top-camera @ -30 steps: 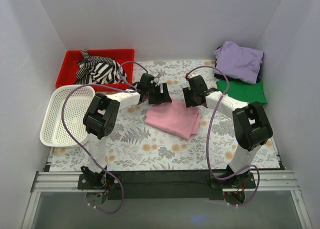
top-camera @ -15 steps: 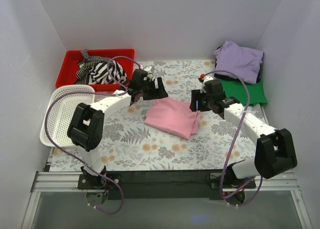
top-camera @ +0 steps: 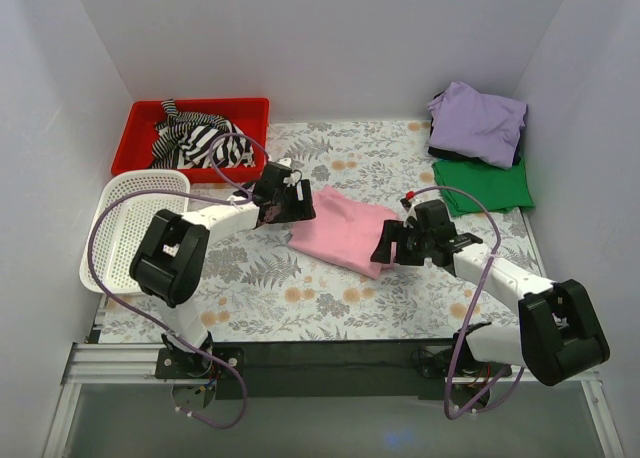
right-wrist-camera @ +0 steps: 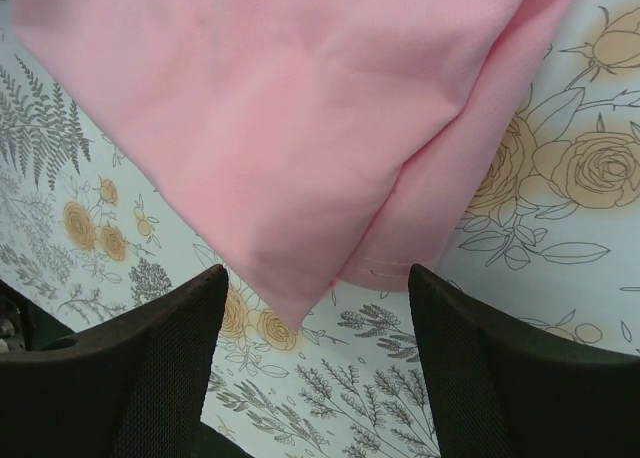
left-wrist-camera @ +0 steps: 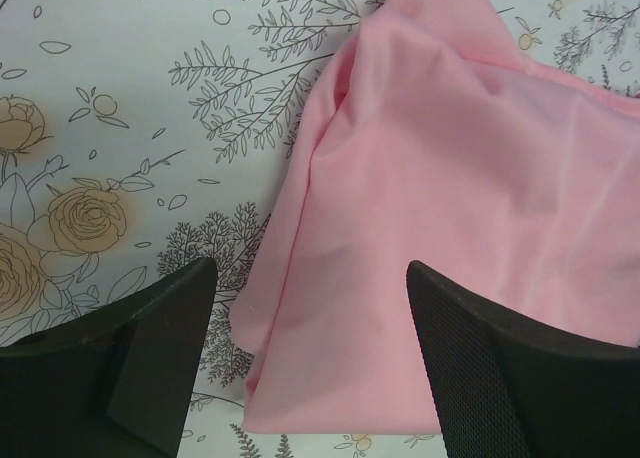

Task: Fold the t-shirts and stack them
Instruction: Fold the tshirt

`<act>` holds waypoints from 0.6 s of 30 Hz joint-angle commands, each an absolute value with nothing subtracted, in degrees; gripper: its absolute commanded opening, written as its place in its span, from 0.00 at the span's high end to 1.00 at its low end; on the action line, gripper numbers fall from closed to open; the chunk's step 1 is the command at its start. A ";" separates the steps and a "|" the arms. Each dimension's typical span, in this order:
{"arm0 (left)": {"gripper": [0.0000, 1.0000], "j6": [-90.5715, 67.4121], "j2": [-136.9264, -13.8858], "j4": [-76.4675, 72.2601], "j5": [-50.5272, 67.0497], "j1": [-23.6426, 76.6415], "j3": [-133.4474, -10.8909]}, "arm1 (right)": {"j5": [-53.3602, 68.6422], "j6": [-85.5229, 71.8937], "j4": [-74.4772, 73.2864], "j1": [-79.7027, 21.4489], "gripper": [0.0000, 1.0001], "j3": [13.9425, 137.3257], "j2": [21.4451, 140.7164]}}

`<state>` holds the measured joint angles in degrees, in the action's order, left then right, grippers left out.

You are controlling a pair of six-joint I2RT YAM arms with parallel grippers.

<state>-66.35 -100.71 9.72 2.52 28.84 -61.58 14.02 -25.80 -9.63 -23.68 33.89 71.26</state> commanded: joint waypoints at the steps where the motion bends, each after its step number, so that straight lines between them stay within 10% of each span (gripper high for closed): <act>1: 0.24 -65.92 -100.81 9.14 -0.09 28.74 -62.58 | 16.78 -27.33 -4.49 -23.73 0.21 32.78 71.88; 18: 0.27 -72.15 -101.78 3.17 15.02 28.92 -55.83 | 21.88 -27.77 7.73 -23.82 0.35 32.96 85.51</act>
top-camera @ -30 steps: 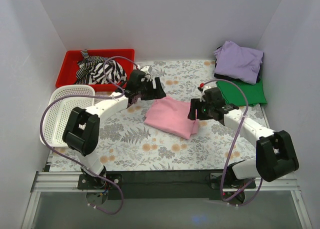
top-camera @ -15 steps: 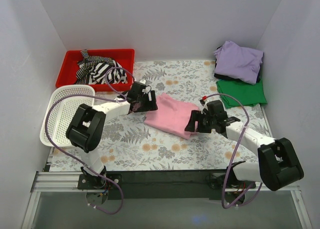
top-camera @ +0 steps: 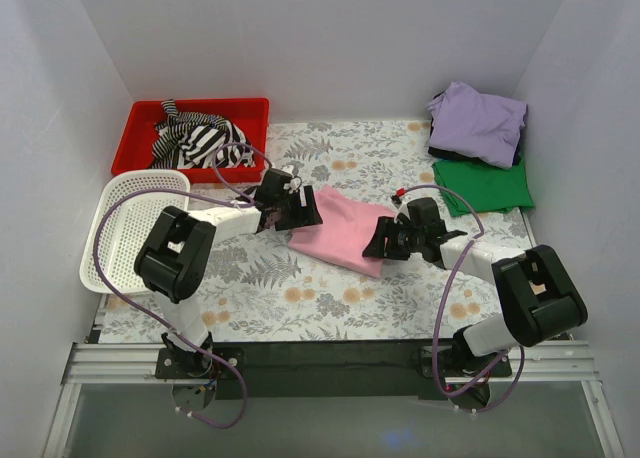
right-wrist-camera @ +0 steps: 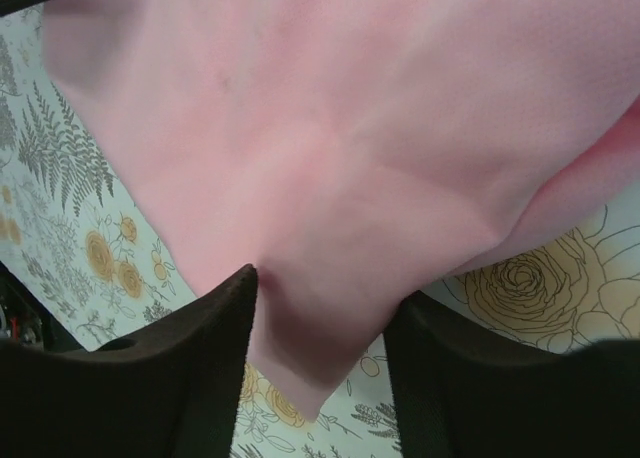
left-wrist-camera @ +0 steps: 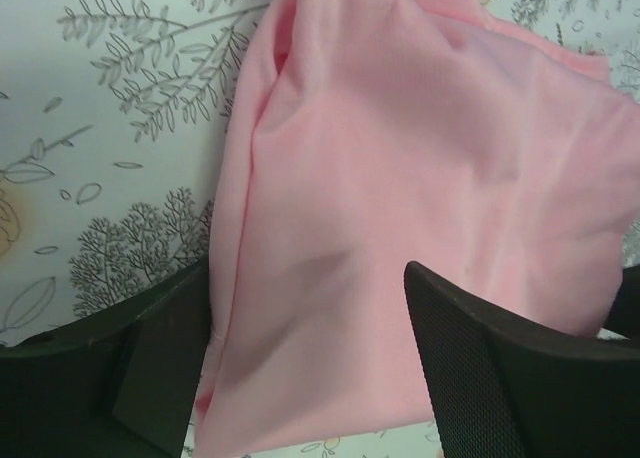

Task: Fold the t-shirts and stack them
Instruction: Fold the tshirt

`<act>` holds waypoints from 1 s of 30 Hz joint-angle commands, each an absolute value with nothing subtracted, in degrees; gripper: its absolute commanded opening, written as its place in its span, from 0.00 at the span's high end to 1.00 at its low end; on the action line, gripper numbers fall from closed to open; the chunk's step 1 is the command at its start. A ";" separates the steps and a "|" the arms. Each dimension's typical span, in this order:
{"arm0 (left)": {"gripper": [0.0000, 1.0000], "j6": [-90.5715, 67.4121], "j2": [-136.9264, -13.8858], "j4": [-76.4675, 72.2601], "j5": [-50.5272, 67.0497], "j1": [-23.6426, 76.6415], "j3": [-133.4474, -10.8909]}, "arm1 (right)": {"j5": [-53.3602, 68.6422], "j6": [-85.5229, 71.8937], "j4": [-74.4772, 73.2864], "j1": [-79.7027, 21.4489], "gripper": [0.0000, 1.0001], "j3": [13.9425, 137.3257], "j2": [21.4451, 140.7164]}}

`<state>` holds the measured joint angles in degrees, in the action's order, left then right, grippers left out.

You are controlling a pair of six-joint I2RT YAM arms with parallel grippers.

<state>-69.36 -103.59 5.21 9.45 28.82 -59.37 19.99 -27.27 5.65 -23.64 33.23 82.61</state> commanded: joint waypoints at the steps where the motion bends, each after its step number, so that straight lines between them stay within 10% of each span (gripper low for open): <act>1: 0.27 -72.77 -100.91 2.56 15.46 29.00 -54.94 | 22.15 -27.95 8.26 -23.73 0.45 33.22 86.04; 3: 0.27 -74.26 -99.76 1.32 15.21 29.62 -51.79 | 22.24 -27.95 8.79 -23.73 0.59 33.57 87.27; 5: 0.27 -75.06 -97.48 0.79 14.33 29.97 -49.41 | 21.01 -27.95 8.62 -23.64 0.96 33.75 87.54; 16: 0.28 -83.93 -80.16 0.35 11.25 31.64 -32.35 | 22.14 -16.01 -2.61 -16.53 0.98 41.03 91.66; 19: 0.28 -82.54 -78.93 0.44 9.50 31.73 -31.90 | 24.78 -14.50 -4.22 -16.35 0.47 43.33 92.02; 21: 0.28 -81.22 -78.84 2.19 6.61 31.64 -33.92 | 24.79 -13.63 -4.83 -16.35 0.32 43.94 89.41; 30: 0.27 -75.95 -78.39 6.33 3.34 31.64 -46.30 | 17.14 -9.93 -12.66 -16.35 0.20 52.02 75.86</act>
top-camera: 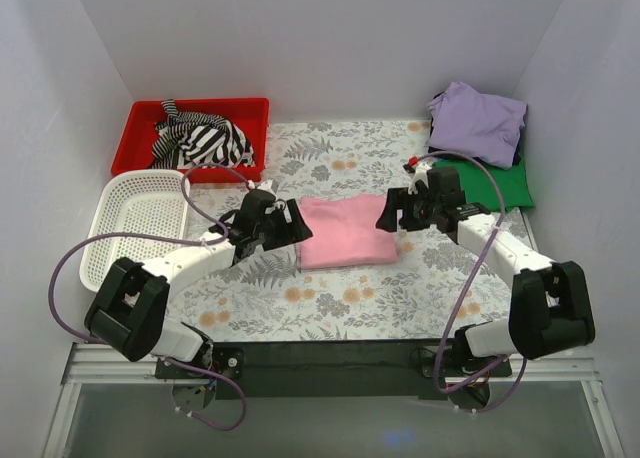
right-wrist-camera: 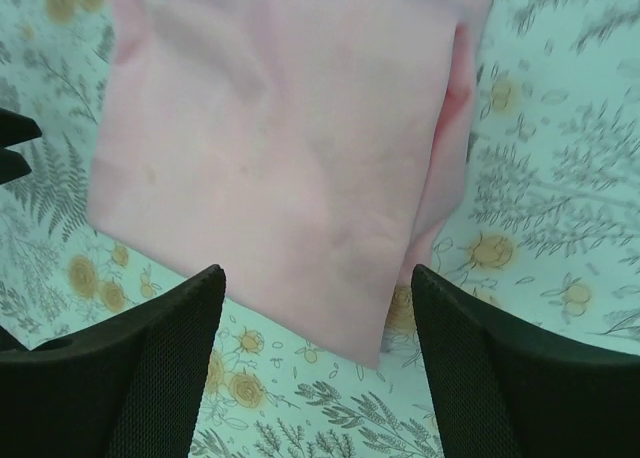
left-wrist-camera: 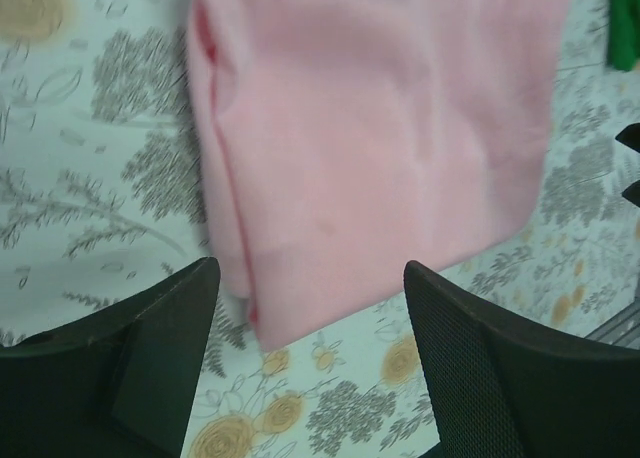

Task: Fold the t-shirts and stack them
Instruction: Fold the tshirt

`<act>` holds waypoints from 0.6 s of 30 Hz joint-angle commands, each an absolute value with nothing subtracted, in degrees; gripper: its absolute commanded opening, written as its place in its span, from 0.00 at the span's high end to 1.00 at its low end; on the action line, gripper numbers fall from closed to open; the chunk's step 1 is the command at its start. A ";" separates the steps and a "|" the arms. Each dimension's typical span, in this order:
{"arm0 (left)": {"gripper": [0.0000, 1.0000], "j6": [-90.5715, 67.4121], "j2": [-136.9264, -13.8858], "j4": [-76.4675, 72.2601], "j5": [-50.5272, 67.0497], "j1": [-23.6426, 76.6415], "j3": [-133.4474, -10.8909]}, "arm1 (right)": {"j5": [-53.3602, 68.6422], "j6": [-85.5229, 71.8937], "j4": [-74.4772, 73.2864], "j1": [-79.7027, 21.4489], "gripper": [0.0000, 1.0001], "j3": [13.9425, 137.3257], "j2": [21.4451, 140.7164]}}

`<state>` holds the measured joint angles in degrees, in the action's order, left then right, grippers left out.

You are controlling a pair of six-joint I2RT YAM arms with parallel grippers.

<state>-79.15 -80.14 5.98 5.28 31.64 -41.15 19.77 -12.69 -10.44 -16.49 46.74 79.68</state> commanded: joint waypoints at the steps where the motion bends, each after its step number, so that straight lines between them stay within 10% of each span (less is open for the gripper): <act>1: 0.27 -75.24 -79.18 5.63 4.21 31.73 -48.58 | 17.23 -9.84 -12.57 -16.35 0.19 52.47 75.76; 18: 0.28 -73.13 -103.88 -16.43 15.65 30.85 -58.97 | 36.74 -14.77 9.32 -16.35 0.23 59.06 101.07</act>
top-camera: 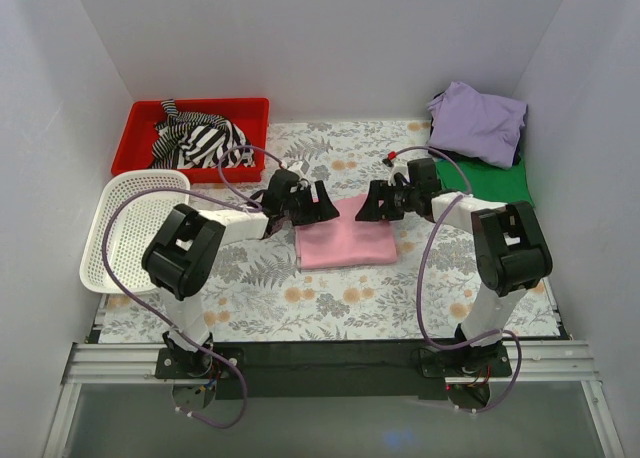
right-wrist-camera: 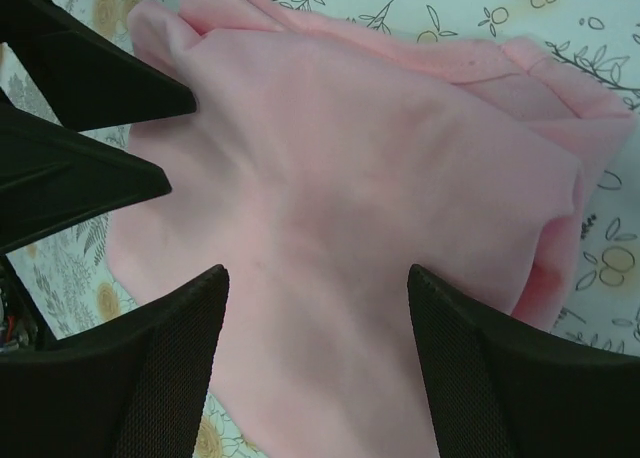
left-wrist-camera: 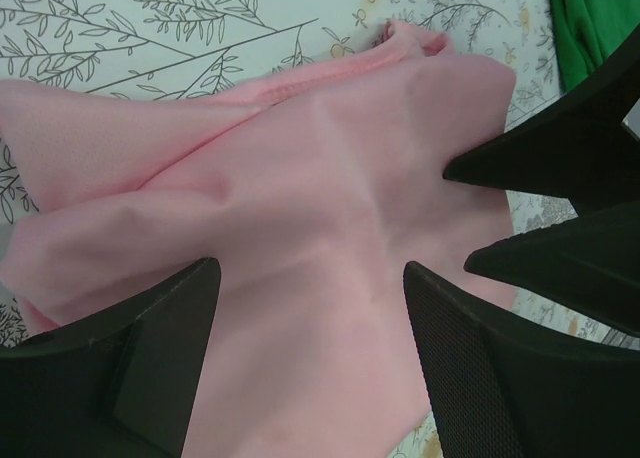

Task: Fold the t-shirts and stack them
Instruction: Fold the tshirt, then neatly place the folded tshirt to the corner

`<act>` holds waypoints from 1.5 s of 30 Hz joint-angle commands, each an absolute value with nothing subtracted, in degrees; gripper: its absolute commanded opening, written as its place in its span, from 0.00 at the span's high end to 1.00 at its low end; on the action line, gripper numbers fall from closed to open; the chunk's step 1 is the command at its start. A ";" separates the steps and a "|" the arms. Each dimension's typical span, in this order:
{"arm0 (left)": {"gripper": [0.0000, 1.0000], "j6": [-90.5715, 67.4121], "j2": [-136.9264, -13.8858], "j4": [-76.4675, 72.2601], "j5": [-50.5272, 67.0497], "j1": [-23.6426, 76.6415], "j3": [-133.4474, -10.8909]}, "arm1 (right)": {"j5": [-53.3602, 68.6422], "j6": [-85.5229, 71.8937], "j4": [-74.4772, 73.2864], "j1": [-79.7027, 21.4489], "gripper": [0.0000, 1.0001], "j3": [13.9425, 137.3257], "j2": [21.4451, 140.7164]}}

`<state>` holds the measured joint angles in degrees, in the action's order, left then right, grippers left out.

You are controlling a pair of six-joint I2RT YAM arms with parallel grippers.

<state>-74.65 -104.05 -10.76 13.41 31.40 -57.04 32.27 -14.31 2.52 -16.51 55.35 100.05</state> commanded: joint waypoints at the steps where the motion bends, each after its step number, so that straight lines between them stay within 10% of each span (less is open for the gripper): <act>1: 0.28 -72.69 -104.41 -16.87 15.30 30.76 -58.97 | 36.39 -14.68 9.23 -16.26 0.23 59.24 101.51; 30: 0.25 -64.34 -100.03 -4.14 -6.32 27.25 -63.72 | 27.34 -5.18 4.05 -13.45 0.14 61.08 92.03; 33: 0.23 -66.08 -98.26 2.17 -4.66 27.33 -66.00 | 22.07 -4.93 0.10 -12.40 0.01 62.22 90.53; 45: 0.18 -71.54 -91.06 3.78 7.64 27.33 -56.87 | 29.08 -3.78 -6.33 -8.09 0.01 59.50 99.22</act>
<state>-70.52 -94.08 1.93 4.82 27.33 -58.63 25.26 -4.99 -4.54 -8.08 60.10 98.10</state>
